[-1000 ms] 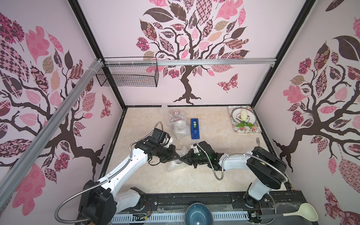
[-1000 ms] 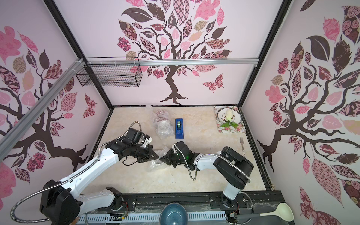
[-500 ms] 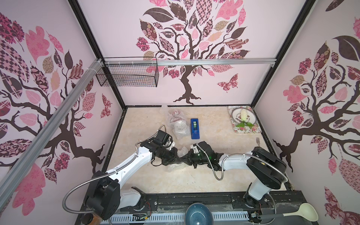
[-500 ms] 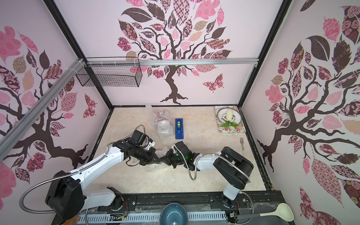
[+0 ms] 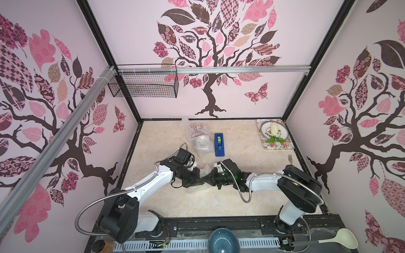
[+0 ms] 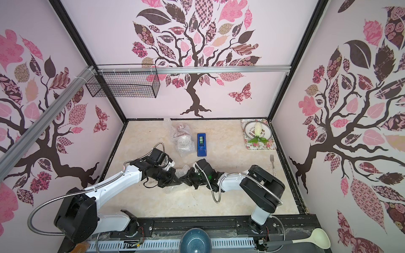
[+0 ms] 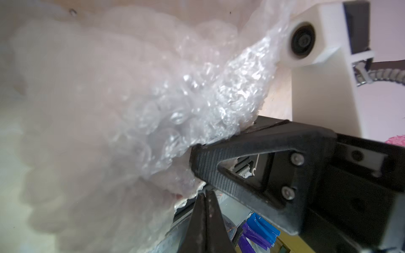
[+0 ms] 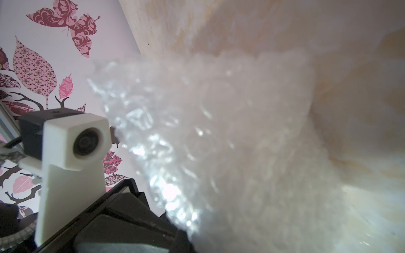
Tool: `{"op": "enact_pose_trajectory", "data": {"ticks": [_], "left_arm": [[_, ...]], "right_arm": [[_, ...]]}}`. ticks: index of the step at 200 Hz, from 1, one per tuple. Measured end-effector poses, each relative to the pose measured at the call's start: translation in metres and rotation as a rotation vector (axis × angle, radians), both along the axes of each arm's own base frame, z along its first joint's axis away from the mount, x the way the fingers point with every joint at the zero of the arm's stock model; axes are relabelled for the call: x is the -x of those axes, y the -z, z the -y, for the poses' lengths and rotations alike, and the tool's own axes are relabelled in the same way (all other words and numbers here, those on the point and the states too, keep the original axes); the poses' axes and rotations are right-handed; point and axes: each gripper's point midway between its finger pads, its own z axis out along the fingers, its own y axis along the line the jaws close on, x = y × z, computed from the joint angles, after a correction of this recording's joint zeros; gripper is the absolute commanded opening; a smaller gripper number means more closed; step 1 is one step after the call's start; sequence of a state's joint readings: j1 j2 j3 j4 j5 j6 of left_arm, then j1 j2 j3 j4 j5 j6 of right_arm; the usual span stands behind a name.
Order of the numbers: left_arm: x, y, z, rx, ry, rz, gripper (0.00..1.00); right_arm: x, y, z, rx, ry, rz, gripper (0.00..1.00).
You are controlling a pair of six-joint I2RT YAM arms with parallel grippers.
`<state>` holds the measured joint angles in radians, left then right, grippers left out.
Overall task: Wrap mugs in bubble wrap
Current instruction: Stick the tape on the bubble wrap.
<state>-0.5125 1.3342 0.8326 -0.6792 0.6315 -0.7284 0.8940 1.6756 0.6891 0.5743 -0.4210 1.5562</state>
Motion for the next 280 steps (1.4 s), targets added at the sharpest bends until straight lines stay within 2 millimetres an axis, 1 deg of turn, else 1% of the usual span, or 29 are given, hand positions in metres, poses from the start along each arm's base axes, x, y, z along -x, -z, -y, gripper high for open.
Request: {"op": "enact_pose_trajectory", "data": {"ticks": [68, 95, 129, 136, 148, 158, 181, 207, 246, 265, 280], "left_arm": [[0.003, 0.004, 0.004, 0.030, -0.004, -0.017, 0.00], [0.005, 0.010, 0.003, 0.027, -0.004, -0.021, 0.00], [0.005, 0.012, 0.003, 0.030, -0.006, -0.013, 0.00], [0.005, 0.012, 0.003, 0.031, -0.007, -0.011, 0.00], [0.005, 0.012, 0.002, 0.033, -0.010, -0.004, 0.00], [0.004, 0.013, 0.002, 0.033, -0.011, 0.002, 0.00], [0.004, 0.013, 0.003, 0.033, -0.011, 0.005, 0.00], [0.005, 0.014, 0.004, 0.032, -0.004, 0.001, 0.00], [0.006, 0.015, 0.004, 0.029, -0.001, -0.004, 0.00], [0.002, 0.023, 0.001, -0.005, -0.016, 0.000, 0.00], [-0.001, 0.025, 0.000, -0.014, -0.021, 0.008, 0.00]], "right_arm": [[0.000, 0.000, -0.001, 0.009, 0.000, -0.006, 0.00], [0.000, 0.000, -0.001, 0.010, -0.002, -0.006, 0.00], [0.002, 0.000, -0.002, 0.011, -0.003, -0.005, 0.00], [0.002, 0.001, -0.002, 0.012, -0.003, -0.005, 0.03], [0.002, 0.001, -0.002, 0.013, -0.002, -0.005, 0.15], [0.000, -0.003, -0.003, 0.007, 0.002, 0.001, 0.23], [-0.001, -0.008, -0.004, 0.012, 0.010, 0.012, 0.31], [0.001, -0.010, 0.000, 0.041, 0.019, 0.003, 0.38], [0.001, -0.011, 0.005, 0.103, 0.030, -0.018, 0.43], [0.001, -0.012, 0.008, 0.138, 0.033, -0.029, 0.46], [-0.001, -0.014, 0.009, 0.155, 0.034, -0.034, 0.47]]}}
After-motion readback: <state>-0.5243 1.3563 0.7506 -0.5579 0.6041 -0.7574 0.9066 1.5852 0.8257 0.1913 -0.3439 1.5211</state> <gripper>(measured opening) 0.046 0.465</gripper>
